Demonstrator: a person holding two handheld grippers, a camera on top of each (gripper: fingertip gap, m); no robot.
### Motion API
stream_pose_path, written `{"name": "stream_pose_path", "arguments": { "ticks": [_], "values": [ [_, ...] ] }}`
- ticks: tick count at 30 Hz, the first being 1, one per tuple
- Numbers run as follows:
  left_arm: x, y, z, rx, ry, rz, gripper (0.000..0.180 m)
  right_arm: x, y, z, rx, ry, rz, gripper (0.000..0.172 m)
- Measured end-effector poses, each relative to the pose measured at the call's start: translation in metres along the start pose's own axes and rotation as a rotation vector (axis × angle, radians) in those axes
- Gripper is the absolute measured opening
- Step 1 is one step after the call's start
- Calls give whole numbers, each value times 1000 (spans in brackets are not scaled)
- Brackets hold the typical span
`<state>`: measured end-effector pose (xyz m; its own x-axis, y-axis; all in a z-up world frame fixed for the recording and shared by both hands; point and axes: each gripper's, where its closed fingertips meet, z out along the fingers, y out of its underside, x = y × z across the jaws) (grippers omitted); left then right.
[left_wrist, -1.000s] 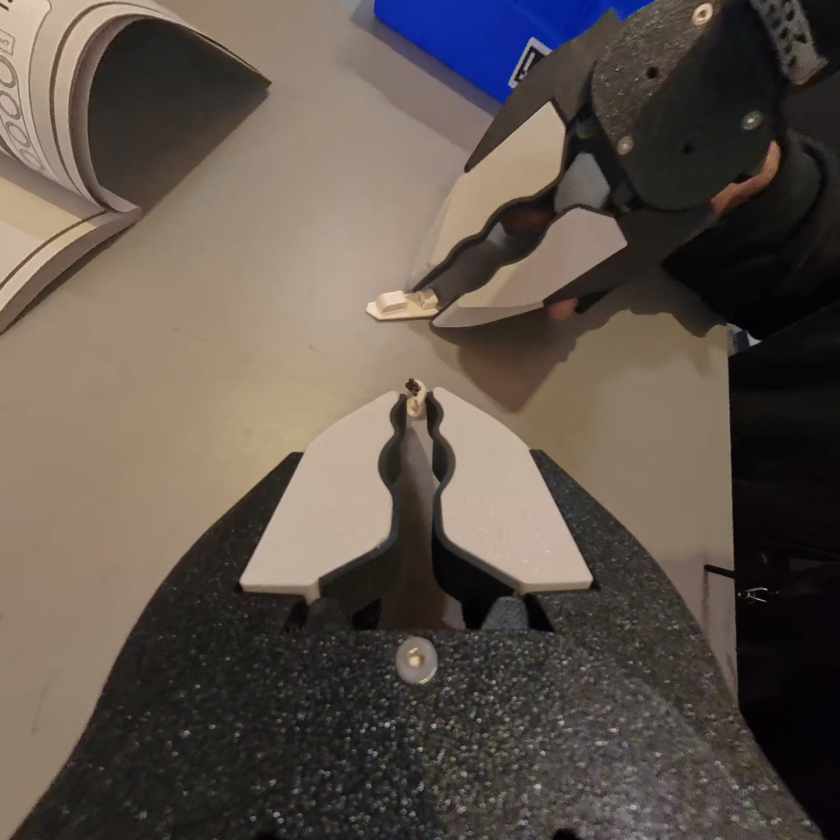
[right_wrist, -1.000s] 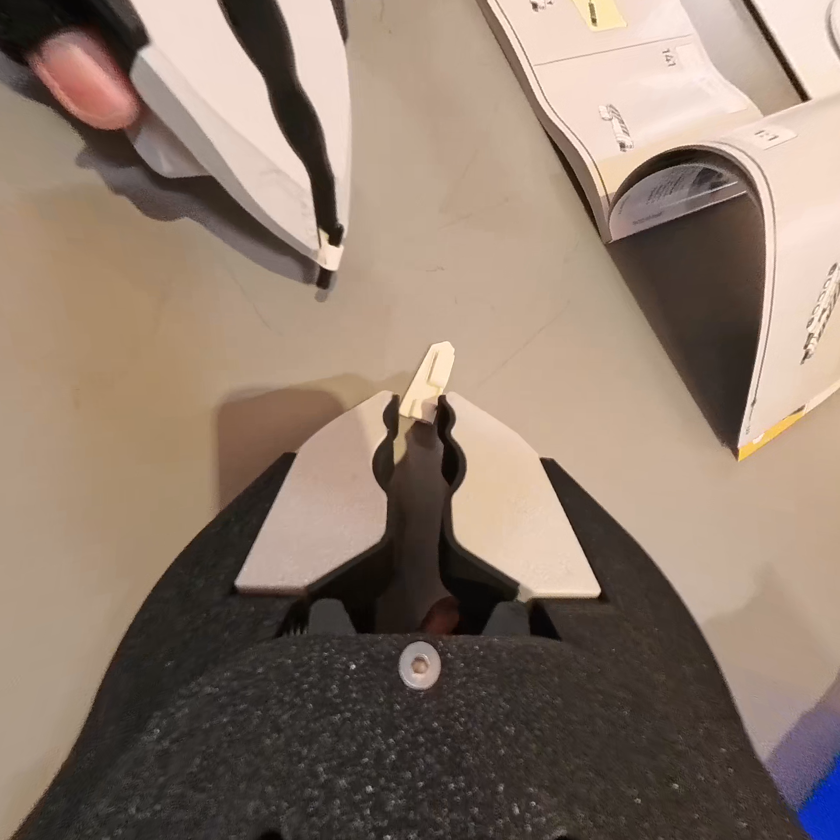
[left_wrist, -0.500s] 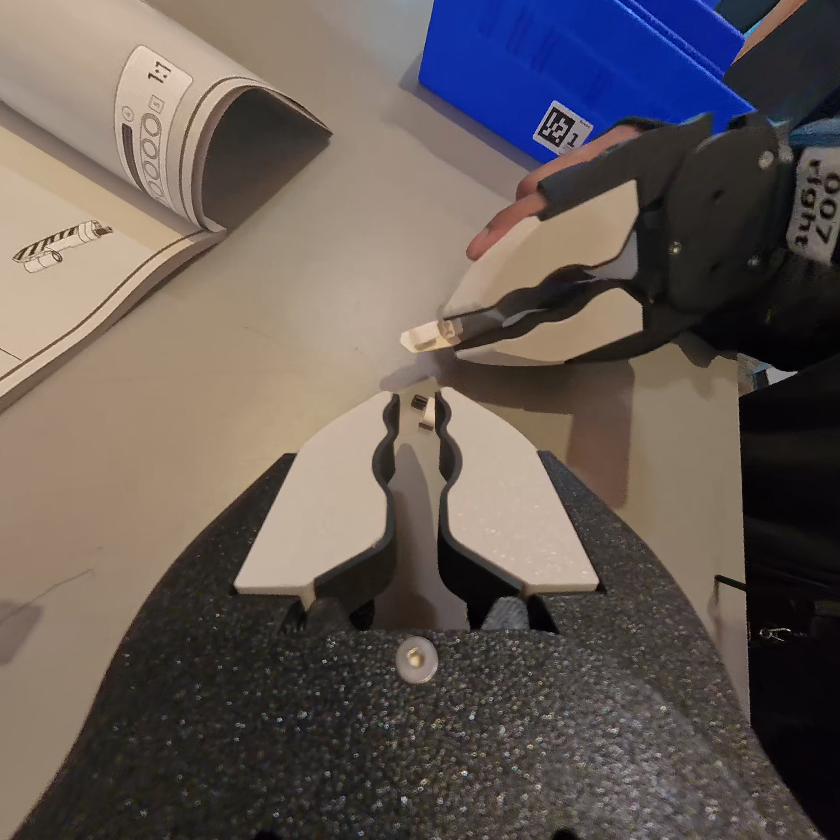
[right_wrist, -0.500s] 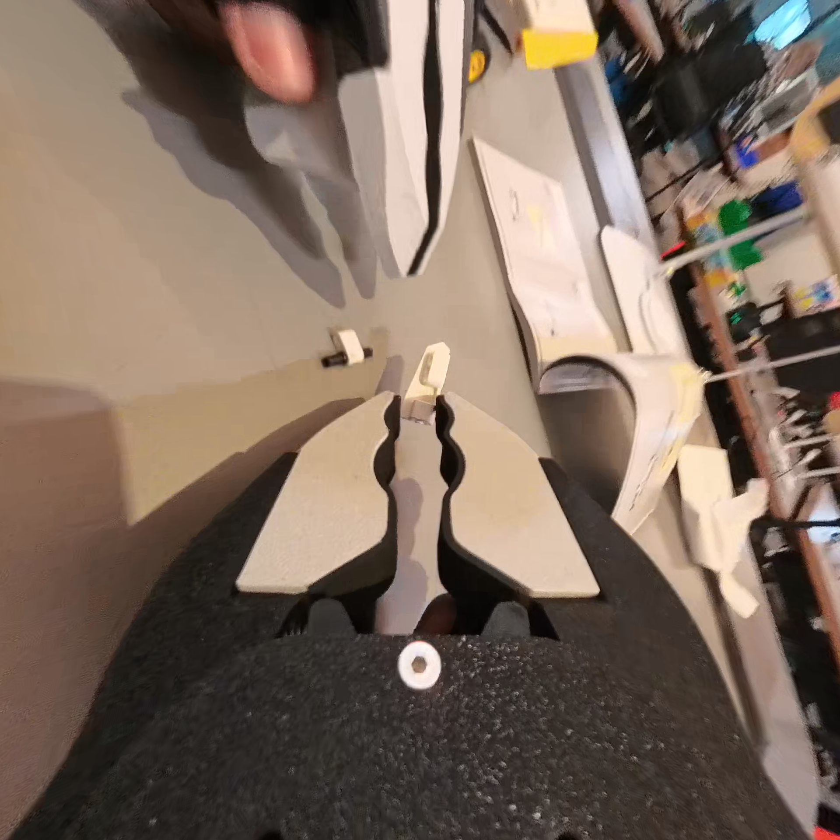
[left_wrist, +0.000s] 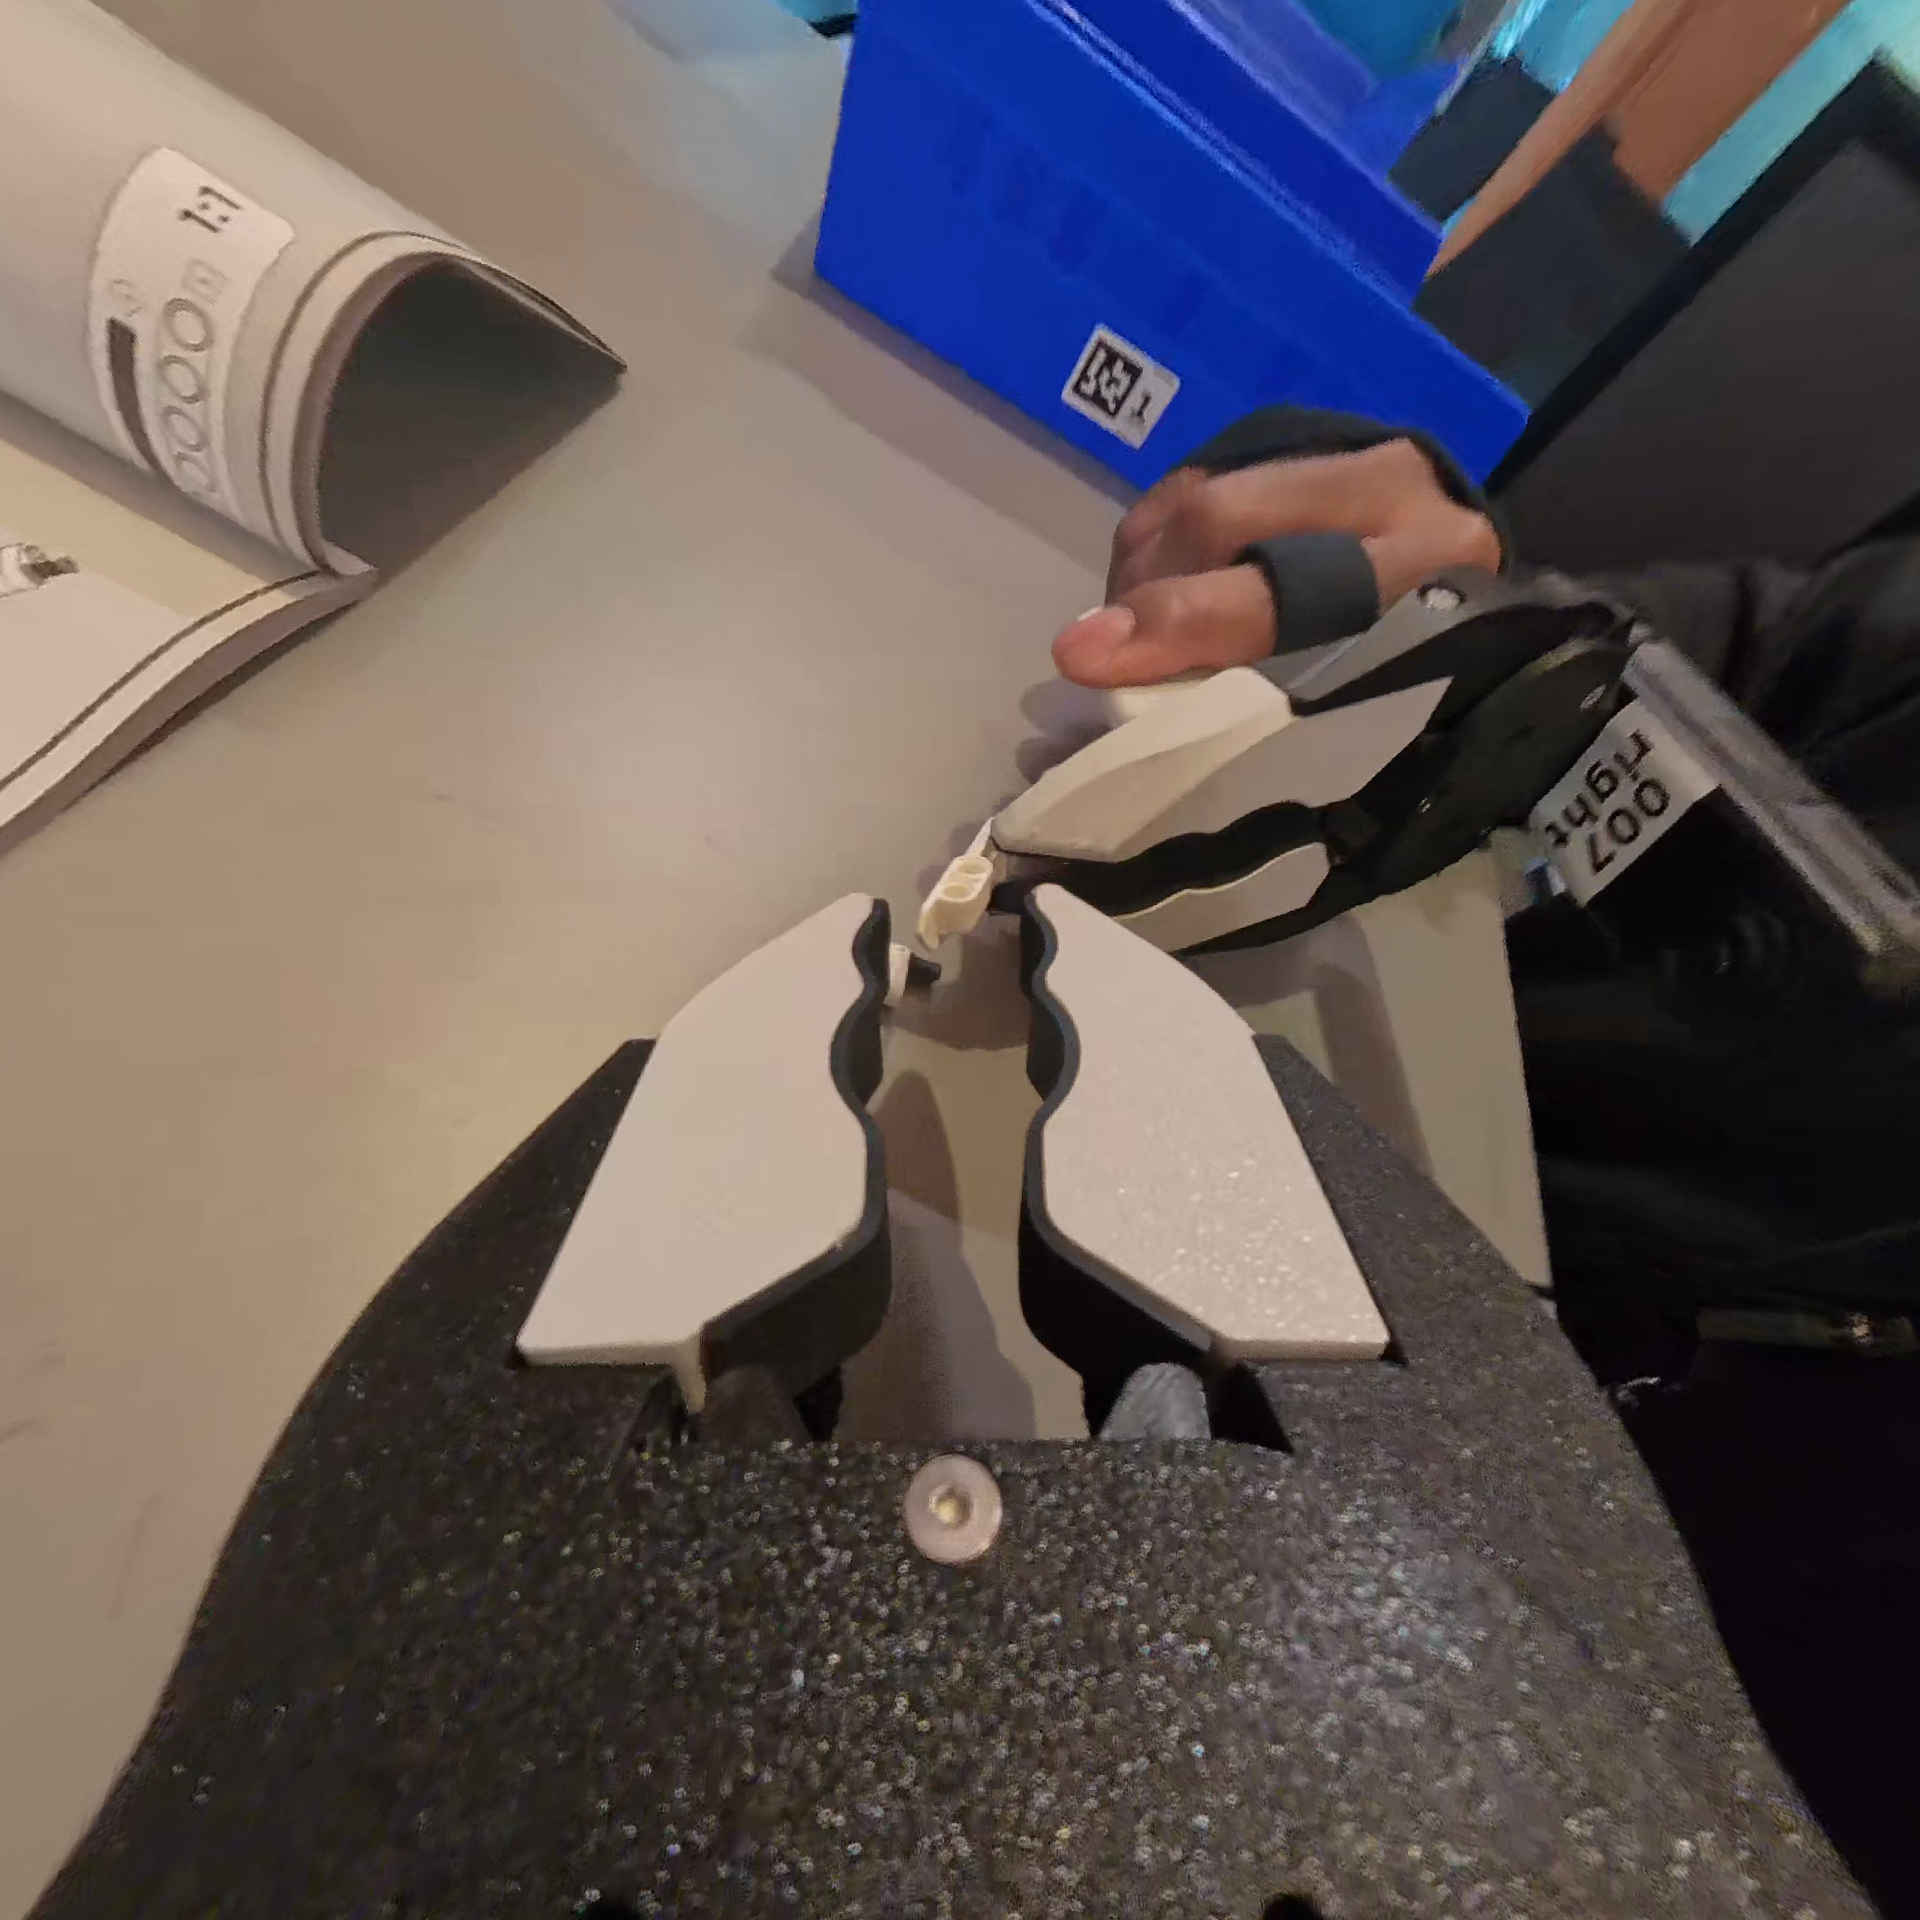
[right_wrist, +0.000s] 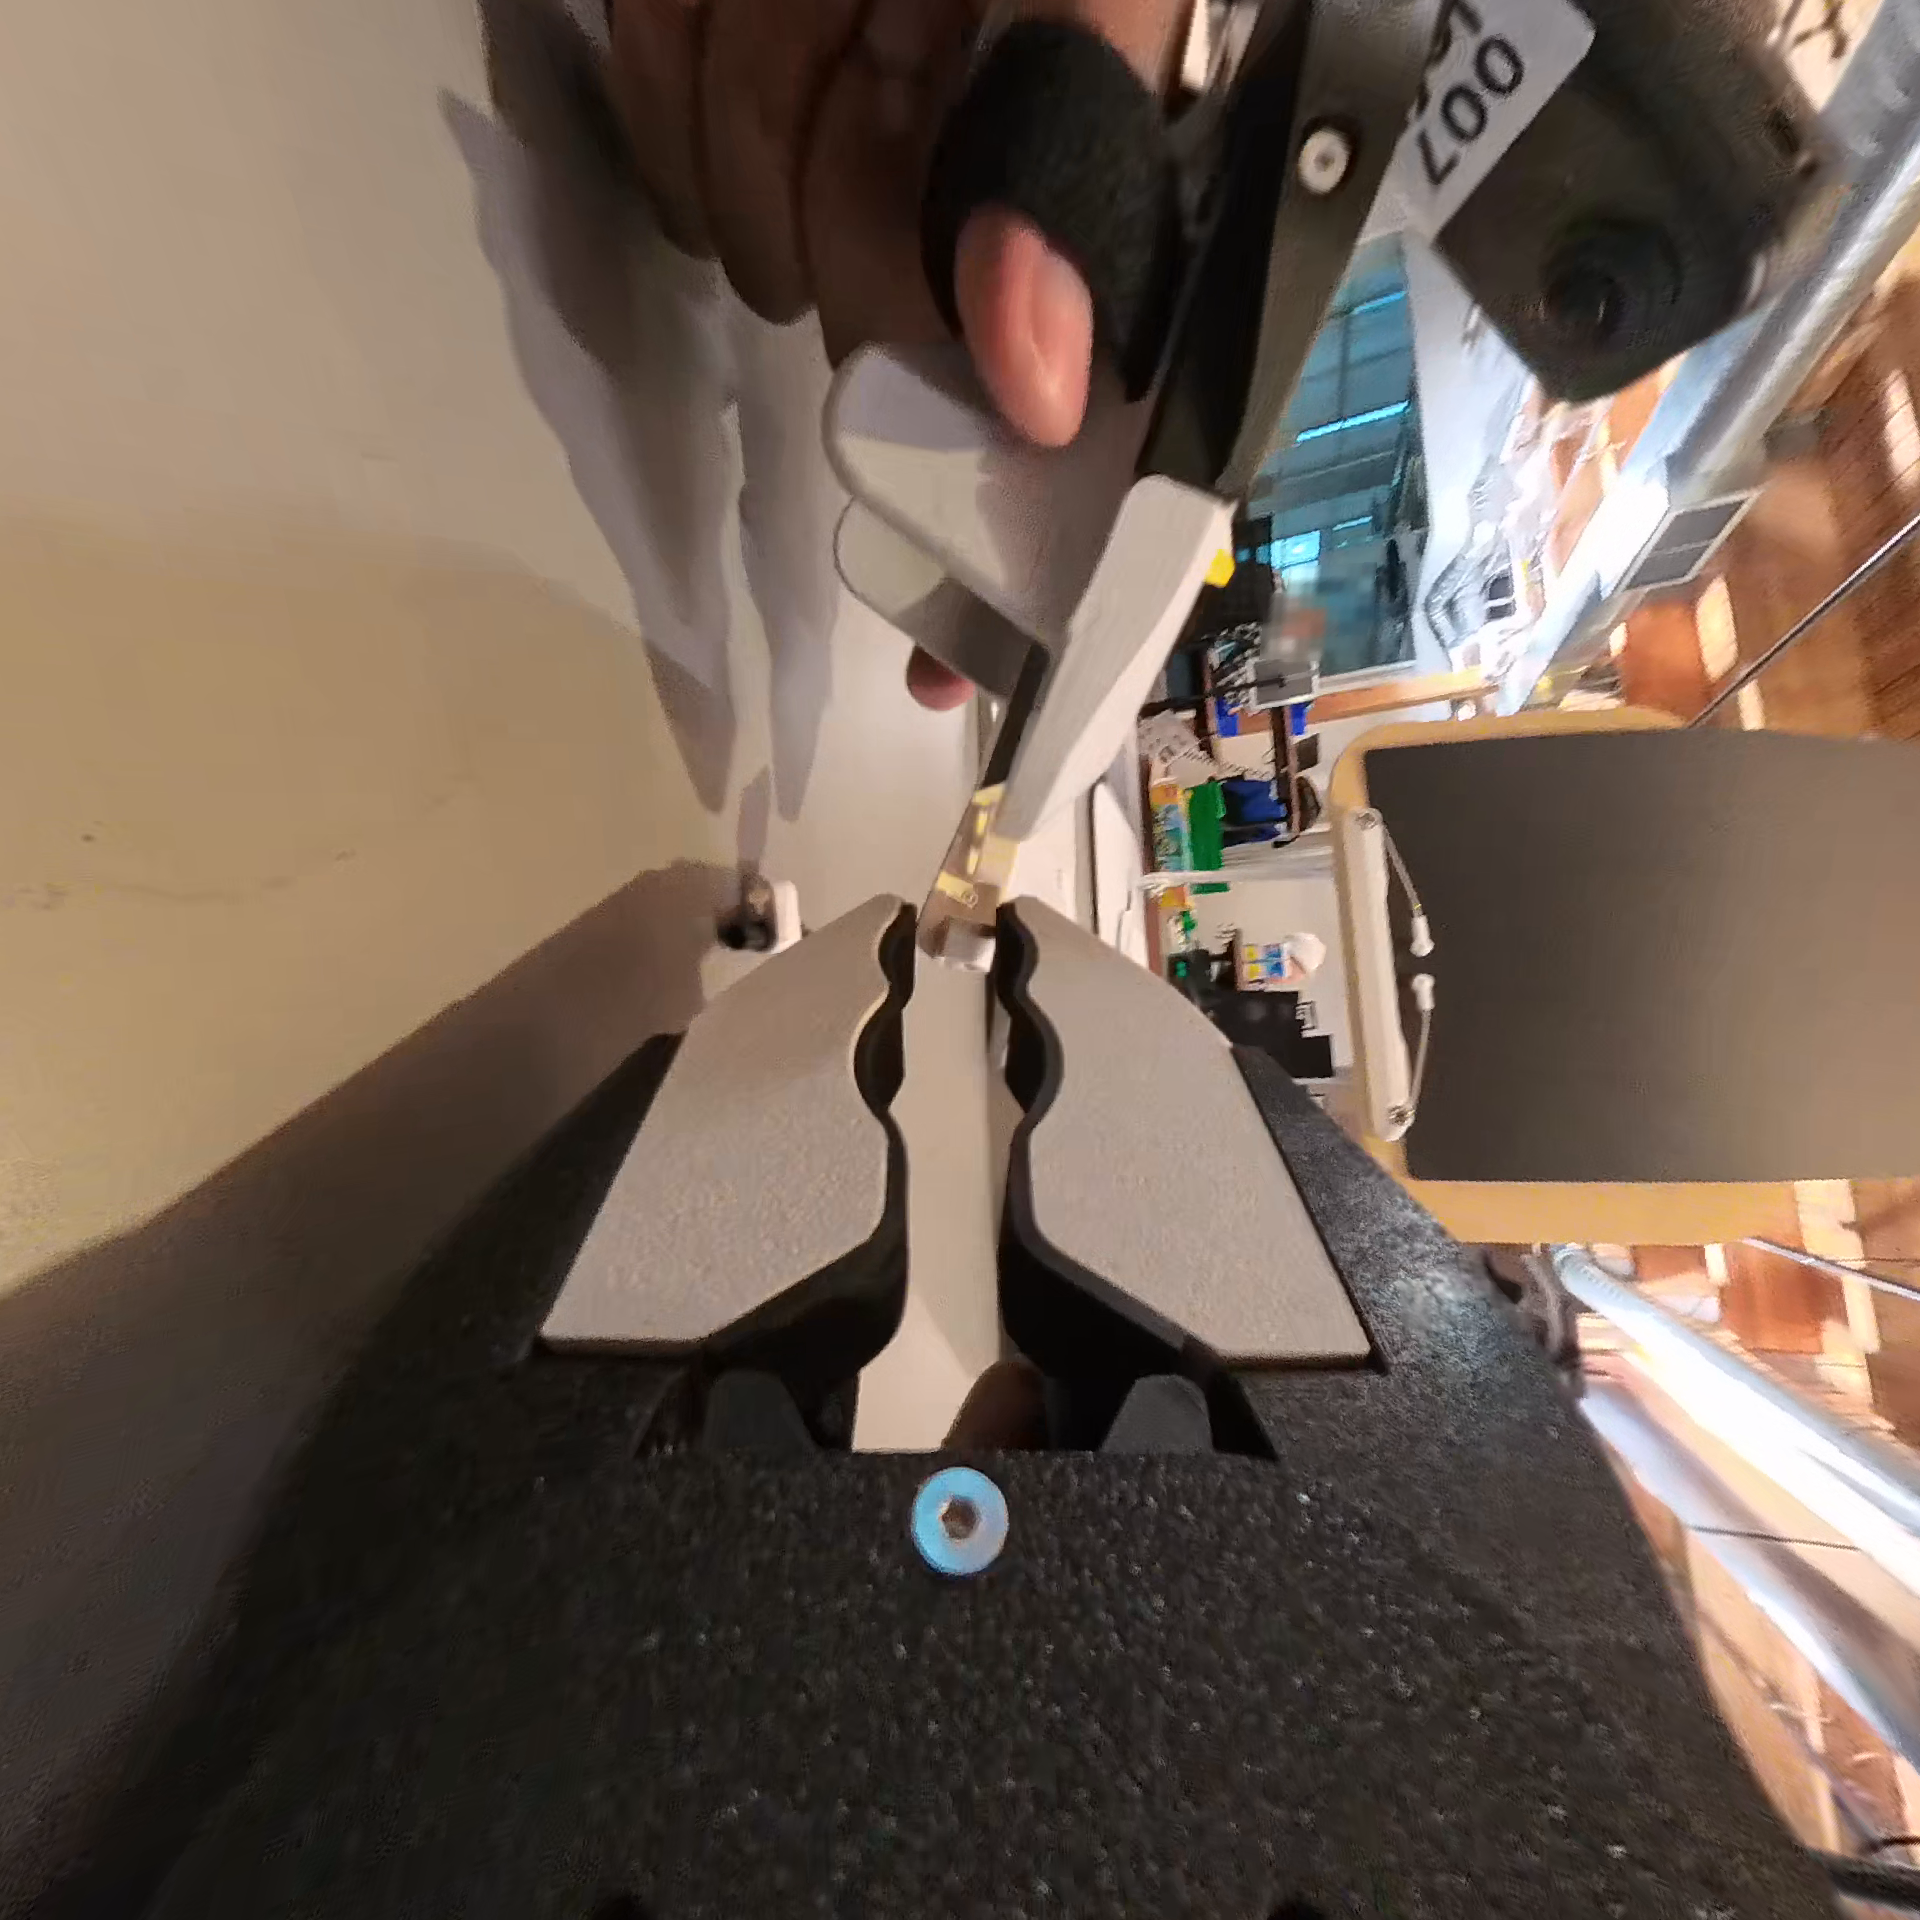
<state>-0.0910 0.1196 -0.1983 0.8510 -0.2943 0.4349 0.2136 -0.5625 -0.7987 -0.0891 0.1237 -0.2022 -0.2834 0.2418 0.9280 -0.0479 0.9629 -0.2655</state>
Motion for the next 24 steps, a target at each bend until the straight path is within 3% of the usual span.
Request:
{"name": "stream_pose_path", "arguments": {
  "ticks": [4, 7, 12, 17, 20, 24],
  "values": [
    [9, 4, 3, -24, 3, 137, 8, 2, -5, -2, 24, 42, -63, 15],
    [7, 4, 1, -18, -45, 264, 7, 3, -5, -4, 42, 51, -35, 15],
    [-3, 10, -2, -93, -213, 580, 7, 0, 3, -9, 72, -78, 206, 22],
    [-14, 37, 2, -324, -332, 863, 8, -15, 14, -8, 38, -271, 444, 22],
    [-17, 46, 1, -388, -348, 919, 17, -22, 15, -7, 16, -359, 546, 22],
    [-16, 45, -5, -388, -333, 860, 30, -29, 11, -5, -17, -453, 659, 22]
  ]
}}
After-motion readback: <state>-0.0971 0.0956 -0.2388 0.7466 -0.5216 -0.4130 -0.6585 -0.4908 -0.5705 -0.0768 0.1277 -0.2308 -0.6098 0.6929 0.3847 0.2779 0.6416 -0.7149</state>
